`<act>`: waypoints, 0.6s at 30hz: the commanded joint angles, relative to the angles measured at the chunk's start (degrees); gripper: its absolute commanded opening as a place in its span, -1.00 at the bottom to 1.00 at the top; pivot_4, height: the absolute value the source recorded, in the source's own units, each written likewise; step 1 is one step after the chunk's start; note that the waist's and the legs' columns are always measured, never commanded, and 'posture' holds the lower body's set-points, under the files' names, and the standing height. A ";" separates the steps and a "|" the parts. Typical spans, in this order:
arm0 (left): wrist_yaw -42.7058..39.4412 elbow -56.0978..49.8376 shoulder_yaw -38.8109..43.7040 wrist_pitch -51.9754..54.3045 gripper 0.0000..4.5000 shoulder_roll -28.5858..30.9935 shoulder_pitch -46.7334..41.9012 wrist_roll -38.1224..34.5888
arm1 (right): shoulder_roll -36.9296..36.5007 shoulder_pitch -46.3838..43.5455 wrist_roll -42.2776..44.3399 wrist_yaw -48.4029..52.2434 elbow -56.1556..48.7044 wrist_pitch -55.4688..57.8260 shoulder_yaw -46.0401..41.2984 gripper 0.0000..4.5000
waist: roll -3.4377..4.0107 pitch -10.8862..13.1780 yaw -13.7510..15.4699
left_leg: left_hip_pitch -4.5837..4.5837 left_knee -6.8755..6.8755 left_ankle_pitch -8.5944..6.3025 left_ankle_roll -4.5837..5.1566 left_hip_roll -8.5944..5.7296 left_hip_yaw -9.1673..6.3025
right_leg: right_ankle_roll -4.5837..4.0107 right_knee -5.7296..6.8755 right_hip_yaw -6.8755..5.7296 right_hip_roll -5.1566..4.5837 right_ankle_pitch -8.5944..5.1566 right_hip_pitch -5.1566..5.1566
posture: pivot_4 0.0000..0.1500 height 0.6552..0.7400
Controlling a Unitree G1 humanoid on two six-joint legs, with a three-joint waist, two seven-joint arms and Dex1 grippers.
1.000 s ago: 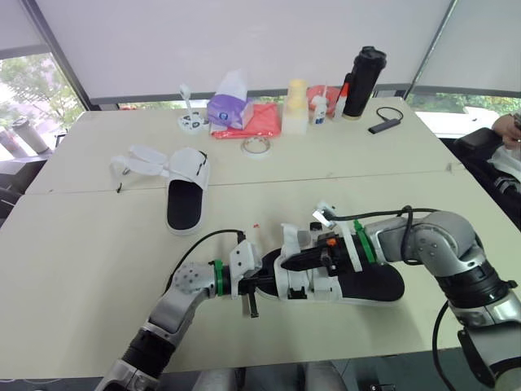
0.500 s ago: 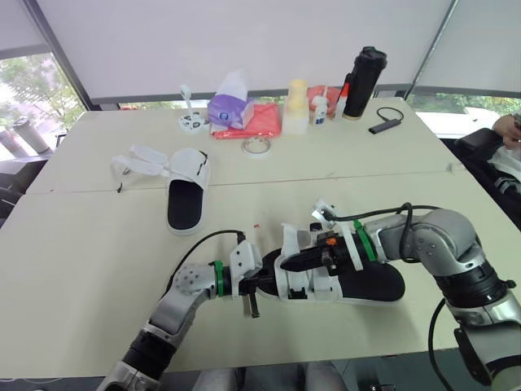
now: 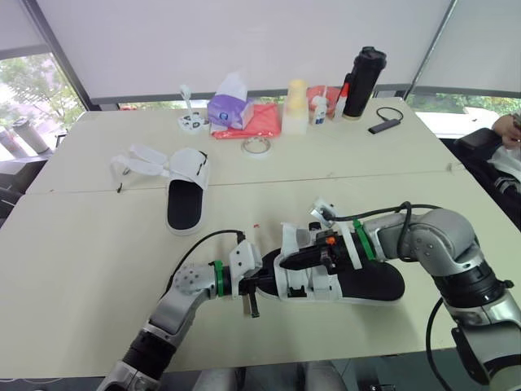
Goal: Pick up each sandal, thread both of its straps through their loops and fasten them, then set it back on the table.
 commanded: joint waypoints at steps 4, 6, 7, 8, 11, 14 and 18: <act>0.04 1.06 -0.79 0.41 -1.00 -0.33 -0.04 0.86 | 0.48 -1.05 -0.61 1.43 -0.96 -0.48 -0.81 -0.99 | 0.00 0.00 0.00 | 0.00 0.01 0.00 0.00 0.00 0.00 | 0.00 0.01 0.00 0.00 0.00 0.00 | 1.00 1.00; 0.04 1.09 -0.81 0.41 -1.00 -0.38 -0.07 0.86 | 0.55 -1.04 -0.57 1.56 -0.99 -0.34 -0.99 -0.99 | 0.00 0.00 0.01 | 0.00 0.02 0.00 0.00 0.00 0.00 | 0.00 0.02 0.00 0.00 0.00 0.00 | 1.00 1.00; 0.03 1.10 -0.82 0.40 -1.00 -0.39 -0.07 0.87 | 0.54 -1.03 -0.61 1.58 -1.01 -0.35 -1.00 -0.99 | 0.00 0.00 0.01 | 0.00 0.02 0.00 0.00 0.00 0.00 | 0.00 0.02 0.00 0.00 0.00 0.00 | 1.00 1.00; 0.03 1.19 -0.82 0.38 -1.00 -0.42 -0.13 0.88 | 0.53 -1.05 -0.70 1.64 -0.95 -0.41 -0.96 -0.99 | 0.00 0.00 0.01 | 0.00 0.02 0.00 0.00 0.00 0.00 | 0.00 0.02 0.00 0.00 0.00 0.00 | 1.00 1.00; 0.05 1.22 -0.84 0.34 -1.00 -0.46 -0.09 0.91 | 0.49 -1.45 -0.97 1.65 -0.67 -0.56 -1.06 -0.99 | 0.00 0.00 0.01 | 0.00 0.02 0.00 0.00 0.00 0.00 | 0.00 0.02 0.00 0.00 0.00 0.00 | 1.00 1.00; 0.05 1.37 -0.87 0.13 -1.00 -0.51 -0.14 1.01 | 0.53 -1.35 -1.05 1.84 -1.27 -0.73 -1.20 -0.99 | 0.00 0.00 0.02 | 0.00 0.03 0.00 0.00 0.00 0.00 | 0.00 0.03 0.00 0.00 0.00 0.00 | 1.00 1.00; 0.08 1.44 -0.91 0.05 -1.00 -0.56 -0.20 1.05 | 1.22 -1.89 -0.85 1.59 -1.00 -0.20 -1.92 -0.99 | 0.00 0.00 -0.01 | 0.01 0.03 0.00 -0.01 0.00 0.01 | -0.01 0.04 0.00 0.00 0.00 0.00 | 1.00 1.00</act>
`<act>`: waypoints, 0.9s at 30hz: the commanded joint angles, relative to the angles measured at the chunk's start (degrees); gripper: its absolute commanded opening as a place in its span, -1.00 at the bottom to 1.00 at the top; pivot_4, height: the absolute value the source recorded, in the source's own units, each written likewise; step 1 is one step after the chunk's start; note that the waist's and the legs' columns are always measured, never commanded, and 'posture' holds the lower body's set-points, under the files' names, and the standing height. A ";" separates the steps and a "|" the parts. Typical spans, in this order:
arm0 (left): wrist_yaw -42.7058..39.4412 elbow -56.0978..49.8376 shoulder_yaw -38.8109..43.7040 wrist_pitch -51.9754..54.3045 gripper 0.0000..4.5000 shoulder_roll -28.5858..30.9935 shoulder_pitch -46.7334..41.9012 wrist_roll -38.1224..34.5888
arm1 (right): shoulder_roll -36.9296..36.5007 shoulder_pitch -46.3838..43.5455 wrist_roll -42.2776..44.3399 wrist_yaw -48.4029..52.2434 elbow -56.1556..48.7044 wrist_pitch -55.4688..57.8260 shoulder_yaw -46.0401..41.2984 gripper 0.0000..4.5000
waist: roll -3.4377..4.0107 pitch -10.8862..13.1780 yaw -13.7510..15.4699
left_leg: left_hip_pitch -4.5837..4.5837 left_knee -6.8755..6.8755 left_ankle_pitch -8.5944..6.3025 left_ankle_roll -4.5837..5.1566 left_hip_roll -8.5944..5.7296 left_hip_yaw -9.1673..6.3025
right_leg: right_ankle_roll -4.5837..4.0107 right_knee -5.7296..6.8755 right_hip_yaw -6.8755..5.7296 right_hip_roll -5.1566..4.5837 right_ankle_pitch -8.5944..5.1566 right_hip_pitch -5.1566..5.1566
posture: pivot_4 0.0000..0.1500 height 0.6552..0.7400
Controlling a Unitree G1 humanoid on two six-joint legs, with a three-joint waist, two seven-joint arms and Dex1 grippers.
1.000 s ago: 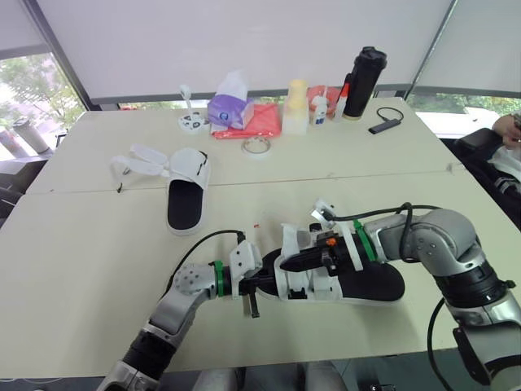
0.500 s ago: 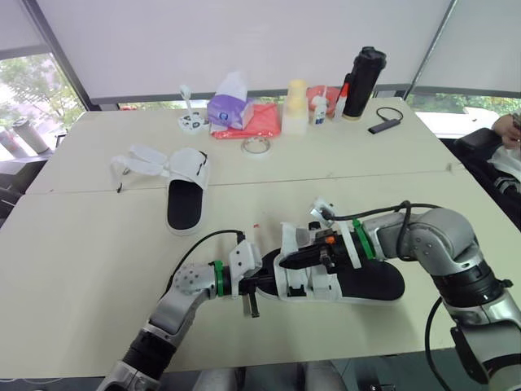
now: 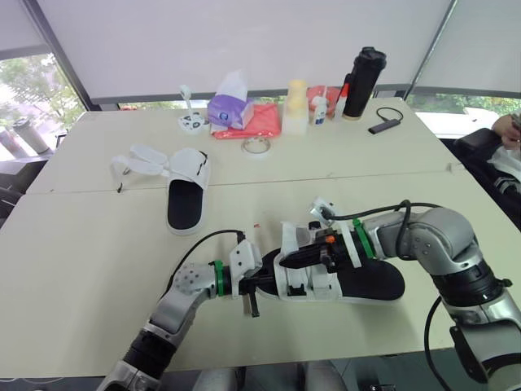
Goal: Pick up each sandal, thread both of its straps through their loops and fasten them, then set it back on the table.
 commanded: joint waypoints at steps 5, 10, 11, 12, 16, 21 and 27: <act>0.20 0.87 -0.92 0.19 -1.00 -0.49 -0.09 1.08 | 0.44 -1.16 0.25 0.85 -1.57 -0.31 -1.52 -0.99 | 0.00 0.00 -0.01 | 0.01 0.02 0.00 0.00 0.00 0.00 | -0.01 0.03 0.00 0.00 0.00 0.00 | 1.00 1.00; 0.29 0.85 -0.92 0.29 -1.00 -0.63 -0.14 1.00 | -0.95 0.49 0.05 1.05 -4.97 -0.57 -0.49 -0.99 | 0.00 0.00 0.03 | 0.01 0.02 0.00 0.00 0.00 0.00 | 0.00 0.04 0.00 0.00 0.00 0.00 | 1.00 1.00; 0.32 0.87 -0.90 0.30 -1.00 -0.66 -0.14 0.99 | -1.23 0.70 -0.09 1.10 -5.56 -0.68 -0.29 -0.99 | 0.00 0.00 0.05 | 0.01 0.02 0.00 0.00 0.00 0.00 | 0.00 0.04 0.00 0.00 0.00 0.00 | 1.00 1.00; 0.34 0.88 -0.89 0.32 -1.00 -0.69 -0.16 1.00 | -1.42 0.82 -0.19 1.15 -5.88 -0.75 -0.20 -0.99 | 0.00 0.00 0.05 | 0.01 0.03 0.00 0.00 -0.01 0.00 | 0.00 0.04 0.00 0.00 0.00 0.01 | 1.00 1.00; 0.37 1.00 -0.83 0.27 -1.00 -0.80 -0.18 0.99 | -3.03 1.90 -1.00 1.43 -10.33 -2.14 0.44 -0.99 | 0.00 0.00 0.15 | 0.01 0.04 0.00 -0.01 -0.01 0.00 | 0.00 0.04 0.00 0.00 0.00 0.02 | 1.00 1.00; 0.43 1.13 -0.66 0.17 -1.00 -1.03 -0.17 0.99 | -3.38 4.57 -2.58 -0.71 -16.66 -4.47 0.86 -0.99 | -0.01 -0.01 0.13 | 0.01 0.04 0.00 -0.01 -0.01 -0.01 | -0.01 0.03 0.00 0.00 -0.01 0.04 | 1.00 1.00; 0.33 1.31 -0.62 0.14 -1.00 -1.11 -0.31 0.99 | -1.97 6.02 -5.65 -3.44 -15.93 -6.46 1.48 -0.99 | -0.02 -0.02 0.08 | 0.05 0.05 0.00 -0.01 -0.01 -0.01 | -0.06 0.03 0.00 0.00 -0.03 0.09 | 1.00 1.00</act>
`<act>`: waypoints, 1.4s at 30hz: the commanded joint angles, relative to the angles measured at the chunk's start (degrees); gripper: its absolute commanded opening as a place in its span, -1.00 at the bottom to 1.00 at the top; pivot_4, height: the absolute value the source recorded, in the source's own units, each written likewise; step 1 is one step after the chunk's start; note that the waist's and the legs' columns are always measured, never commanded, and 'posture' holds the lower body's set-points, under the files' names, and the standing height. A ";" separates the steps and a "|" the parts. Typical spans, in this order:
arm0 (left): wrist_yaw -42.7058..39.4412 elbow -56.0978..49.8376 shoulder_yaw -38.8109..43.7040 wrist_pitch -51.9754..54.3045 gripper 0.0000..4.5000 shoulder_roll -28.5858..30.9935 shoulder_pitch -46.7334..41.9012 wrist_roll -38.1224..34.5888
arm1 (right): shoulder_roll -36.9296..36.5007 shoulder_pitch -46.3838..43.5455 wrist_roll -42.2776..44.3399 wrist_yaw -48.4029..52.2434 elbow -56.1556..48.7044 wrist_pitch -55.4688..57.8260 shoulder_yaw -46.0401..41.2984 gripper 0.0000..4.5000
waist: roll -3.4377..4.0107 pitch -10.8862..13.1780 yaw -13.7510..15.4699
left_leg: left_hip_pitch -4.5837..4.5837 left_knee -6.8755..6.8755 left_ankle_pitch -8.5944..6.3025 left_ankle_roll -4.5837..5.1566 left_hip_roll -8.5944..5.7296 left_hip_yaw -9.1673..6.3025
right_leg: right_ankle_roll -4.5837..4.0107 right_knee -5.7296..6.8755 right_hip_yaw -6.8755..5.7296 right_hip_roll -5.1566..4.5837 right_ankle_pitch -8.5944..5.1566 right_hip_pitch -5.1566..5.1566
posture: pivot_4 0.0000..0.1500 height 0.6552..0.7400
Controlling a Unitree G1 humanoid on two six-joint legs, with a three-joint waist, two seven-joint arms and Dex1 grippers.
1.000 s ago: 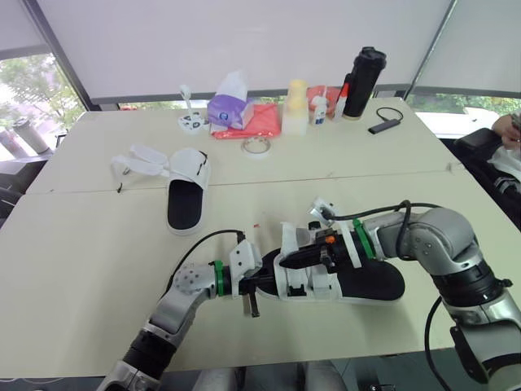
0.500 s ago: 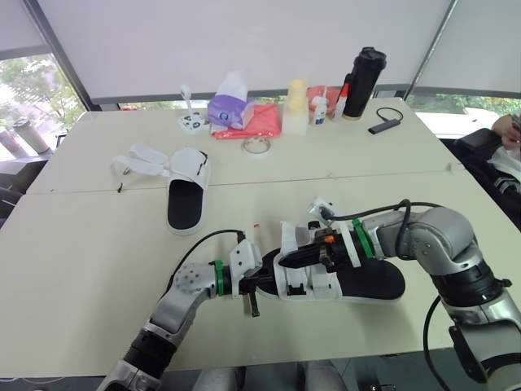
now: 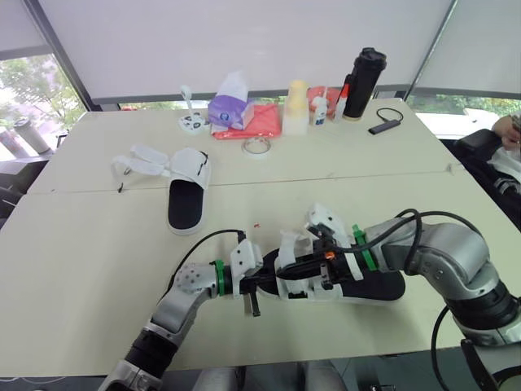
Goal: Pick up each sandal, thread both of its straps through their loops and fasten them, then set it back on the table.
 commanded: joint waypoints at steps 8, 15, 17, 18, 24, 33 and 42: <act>0.23 1.08 -0.70 -0.10 -1.00 -0.45 -0.16 1.02 | -3.57 3.21 -7.69 1.19 -1.00 -6.36 4.68 -0.99 | 0.01 -0.01 0.10 | 0.04 0.01 0.00 0.00 0.00 0.00 | 0.00 0.00 0.00 0.00 0.00 0.04 | 1.00 1.00; 0.34 1.03 -0.64 -0.23 -1.00 -0.40 -0.07 1.10 | -6.94 4.12 -7.17 4.88 -3.76 -7.71 4.66 -0.99 | 0.00 -0.01 0.24 | 0.04 0.01 0.00 0.00 -0.01 0.01 | 0.00 -0.02 0.00 -0.01 -0.01 0.07 | 1.00 1.00; 0.28 1.03 -0.66 -0.25 -1.00 -0.37 -0.06 1.08 | -7.41 3.97 -7.37 5.22 -4.50 -7.84 4.90 -0.99 | 0.01 -0.01 0.24 | 0.04 0.01 0.00 0.00 -0.01 0.01 | 0.00 -0.03 0.01 -0.01 0.00 0.07 | 1.00 1.00; 0.25 1.01 -0.69 -0.24 -1.00 -0.36 -0.06 1.07 | -7.63 3.95 -7.69 5.35 -4.85 -8.05 5.18 -0.99 | 0.01 -0.01 0.24 | 0.04 0.01 0.00 0.00 -0.01 0.01 | 0.00 -0.03 0.01 -0.01 0.00 0.07 | 1.00 1.00; 0.29 0.78 -0.83 -0.02 -1.00 -0.35 -0.06 1.05 | -9.08 5.23 -7.58 6.38 -7.88 -8.30 5.89 -0.99 | 0.00 0.00 0.54 | 0.04 0.00 0.00 -0.01 0.00 0.01 | -0.01 -0.07 0.01 -0.01 -0.01 0.07 | 1.00 1.00; 0.15 0.52 -0.96 0.11 -1.00 0.01 0.07 1.05 | -9.13 6.76 -9.77 6.06 -7.89 -9.48 7.08 -0.99 | 0.00 -0.01 0.80 | 0.05 -0.02 0.00 -0.01 0.03 0.03 | -0.02 -0.05 0.01 -0.01 -0.01 0.04 | 1.00 1.00; 0.05 0.81 -1.11 -0.16 -1.00 -0.08 -0.09 1.07 | -10.16 5.30 -6.18 8.43 -8.47 -7.92 2.27 0.25 | 0.00 -0.01 1.04 | 0.05 -0.02 0.00 -0.01 0.05 0.05 | -0.02 -0.04 0.02 0.01 -0.01 0.02 | 1.00 1.00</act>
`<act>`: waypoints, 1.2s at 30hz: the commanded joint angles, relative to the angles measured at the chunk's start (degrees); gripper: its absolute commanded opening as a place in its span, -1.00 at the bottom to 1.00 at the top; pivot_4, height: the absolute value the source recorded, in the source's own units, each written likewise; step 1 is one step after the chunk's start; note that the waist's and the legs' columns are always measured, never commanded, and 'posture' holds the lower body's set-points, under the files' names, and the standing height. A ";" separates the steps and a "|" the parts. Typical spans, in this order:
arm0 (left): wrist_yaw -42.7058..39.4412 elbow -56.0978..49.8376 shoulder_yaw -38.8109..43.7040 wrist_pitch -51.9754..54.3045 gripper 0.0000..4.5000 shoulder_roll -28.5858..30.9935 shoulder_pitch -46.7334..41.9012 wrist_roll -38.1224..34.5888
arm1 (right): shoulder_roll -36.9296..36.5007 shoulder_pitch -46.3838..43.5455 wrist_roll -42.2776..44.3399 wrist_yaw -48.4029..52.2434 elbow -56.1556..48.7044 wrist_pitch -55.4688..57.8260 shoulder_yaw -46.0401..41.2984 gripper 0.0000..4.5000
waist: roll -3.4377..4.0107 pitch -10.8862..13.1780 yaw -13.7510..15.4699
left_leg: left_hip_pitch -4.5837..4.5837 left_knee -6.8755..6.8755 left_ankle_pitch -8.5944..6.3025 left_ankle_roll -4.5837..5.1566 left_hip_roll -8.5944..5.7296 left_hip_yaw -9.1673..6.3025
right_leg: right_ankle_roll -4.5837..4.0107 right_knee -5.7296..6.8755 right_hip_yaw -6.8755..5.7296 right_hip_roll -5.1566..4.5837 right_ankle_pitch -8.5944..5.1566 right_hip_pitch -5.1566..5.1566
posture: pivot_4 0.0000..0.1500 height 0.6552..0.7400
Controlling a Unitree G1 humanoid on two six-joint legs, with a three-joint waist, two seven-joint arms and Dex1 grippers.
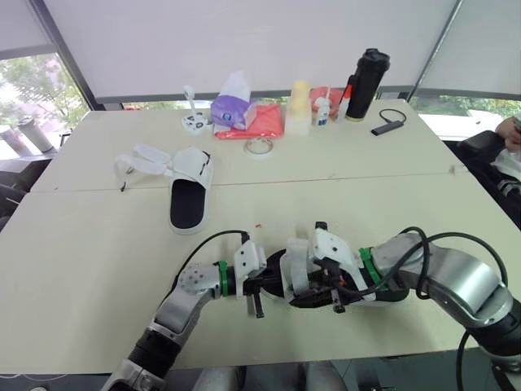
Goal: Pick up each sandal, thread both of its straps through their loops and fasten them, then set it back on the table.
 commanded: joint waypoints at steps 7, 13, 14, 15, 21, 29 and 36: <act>0.14 0.70 -0.29 0.41 -1.00 0.30 0.03 0.97 | -5.72 -1.16 5.01 2.98 -2.87 2.63 -6.51 0.98 | 0.00 0.00 0.20 | 0.00 0.01 0.00 0.00 0.01 0.06 | -0.02 0.00 0.01 0.00 0.01 0.00 | 1.00 1.00; 0.21 0.87 -0.25 0.39 -1.00 0.18 -0.03 0.92 | -11.19 -0.63 9.02 4.64 -3.71 4.11 -13.39 0.98 | 0.00 0.01 0.26 | 0.00 0.01 0.00 0.00 0.03 0.13 | -0.02 0.00 0.04 0.00 0.01 -0.02 | 1.00 1.00; 0.19 1.01 -0.26 0.37 -1.00 0.14 -0.07 0.91 | -12.19 -0.28 11.17 4.85 -3.76 5.38 -16.11 0.98 | 0.00 0.01 0.29 | 0.00 0.01 0.00 0.00 0.03 0.14 | -0.02 0.00 0.04 0.00 0.01 -0.02 | 1.00 1.00; 0.19 1.10 -0.27 0.35 -1.00 0.11 -0.11 0.91 | -13.18 0.52 13.08 5.19 -4.11 6.29 -18.46 0.98 | 0.00 0.01 0.30 | 0.00 0.00 0.00 0.00 0.03 0.15 | -0.02 -0.01 0.05 -0.01 0.01 -0.03 | 1.00 1.00; 0.16 1.37 -0.39 0.41 -1.00 -0.08 -0.35 0.85 | -14.55 8.13 22.31 3.77 -5.77 11.03 -27.05 0.98 | -0.01 0.02 0.37 | -0.01 -0.01 0.00 0.00 0.07 0.16 | -0.03 -0.01 0.05 -0.01 0.00 -0.02 | 1.00 1.00; 0.30 1.82 -0.40 0.48 -1.00 -0.35 -0.81 0.81 | -10.67 22.98 22.76 -3.98 -8.90 10.11 -26.64 0.98 | -0.03 0.00 0.40 | 0.00 0.02 0.00 0.00 0.07 0.23 | -0.05 -0.03 0.09 -0.02 0.01 -0.01 | 1.00 1.00; 0.12 1.63 -0.44 0.56 -1.00 -0.13 -0.82 0.83 | -5.42 26.92 17.28 -10.39 -6.19 6.32 -22.11 0.98 | -0.04 -0.02 0.38 | 0.00 0.03 0.00 0.00 0.07 0.27 | -0.07 -0.03 0.12 -0.02 0.03 0.00 | 1.00 1.00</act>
